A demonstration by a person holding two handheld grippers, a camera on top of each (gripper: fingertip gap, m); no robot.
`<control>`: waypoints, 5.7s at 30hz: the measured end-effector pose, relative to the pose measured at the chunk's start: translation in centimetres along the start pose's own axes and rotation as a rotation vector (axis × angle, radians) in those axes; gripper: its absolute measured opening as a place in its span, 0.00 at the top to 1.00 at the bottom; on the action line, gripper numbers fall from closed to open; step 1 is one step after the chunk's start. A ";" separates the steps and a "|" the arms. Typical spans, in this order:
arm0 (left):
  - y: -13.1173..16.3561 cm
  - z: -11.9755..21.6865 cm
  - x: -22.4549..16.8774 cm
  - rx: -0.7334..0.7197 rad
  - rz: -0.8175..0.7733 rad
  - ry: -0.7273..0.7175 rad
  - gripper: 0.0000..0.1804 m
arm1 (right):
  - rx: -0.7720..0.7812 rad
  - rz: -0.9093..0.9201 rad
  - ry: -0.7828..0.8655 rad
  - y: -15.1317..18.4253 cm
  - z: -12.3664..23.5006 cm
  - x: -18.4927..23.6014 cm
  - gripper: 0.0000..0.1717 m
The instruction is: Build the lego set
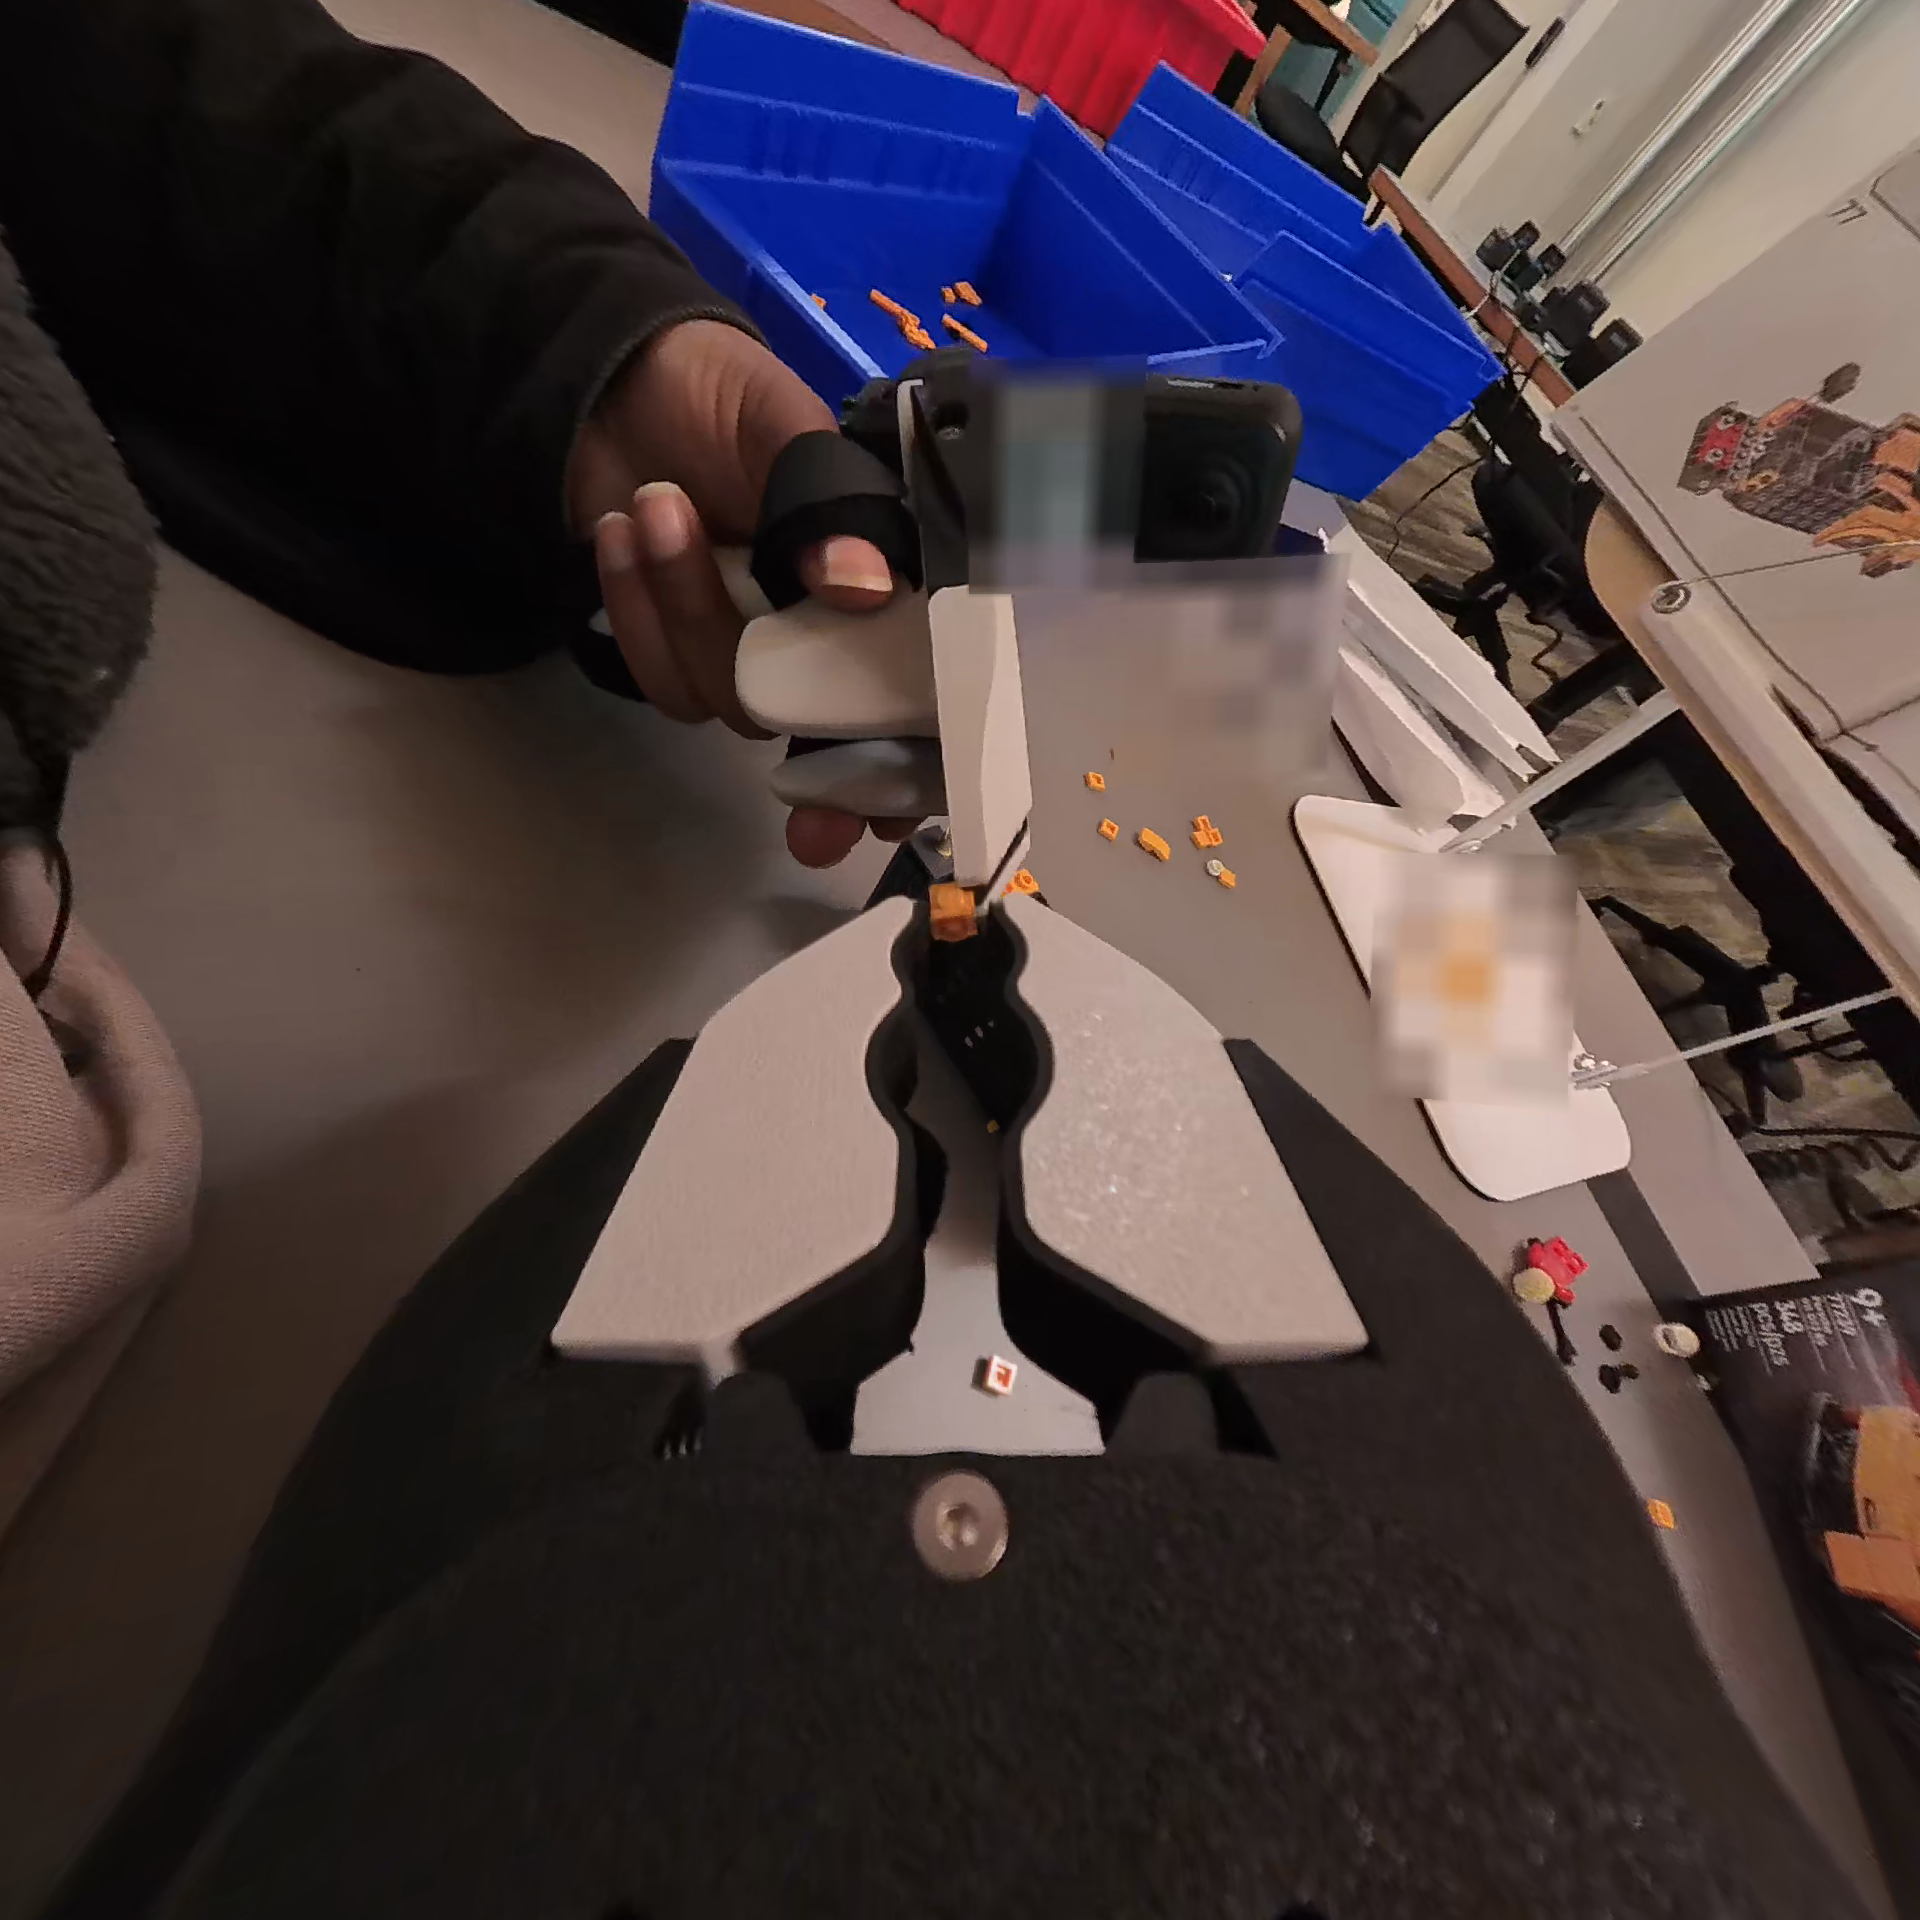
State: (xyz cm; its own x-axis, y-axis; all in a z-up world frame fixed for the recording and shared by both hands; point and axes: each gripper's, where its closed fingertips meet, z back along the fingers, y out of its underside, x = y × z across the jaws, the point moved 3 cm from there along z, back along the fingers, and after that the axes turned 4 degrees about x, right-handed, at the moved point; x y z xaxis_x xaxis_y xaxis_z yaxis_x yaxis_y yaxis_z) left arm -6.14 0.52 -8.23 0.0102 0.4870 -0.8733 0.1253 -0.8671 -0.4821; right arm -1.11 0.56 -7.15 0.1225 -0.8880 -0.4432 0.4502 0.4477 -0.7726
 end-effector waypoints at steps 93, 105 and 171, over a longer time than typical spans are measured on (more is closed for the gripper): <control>2.5 -0.2 5.9 0.185 -0.472 -0.843 0.76 | 0.482 -0.407 0.115 5.1 -2.6 -2.6 0.94; 2.5 -0.1 5.9 0.183 -0.475 -0.843 0.76 | 0.591 -0.279 0.043 5.1 -3.5 -2.8 0.96; 2.4 -0.1 5.9 0.178 -0.472 -0.834 0.76 | 0.592 -0.137 -0.089 5.2 -3.1 -2.7 0.88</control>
State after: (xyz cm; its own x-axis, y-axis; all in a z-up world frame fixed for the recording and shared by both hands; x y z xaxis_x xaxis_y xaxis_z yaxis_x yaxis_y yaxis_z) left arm -5.65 1.33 -14.58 -0.7167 0.6179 -0.3234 -0.2165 -0.6379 -0.7390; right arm -1.88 5.55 -11.38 0.0902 -0.9502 -0.2982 0.8788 0.2168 -0.4250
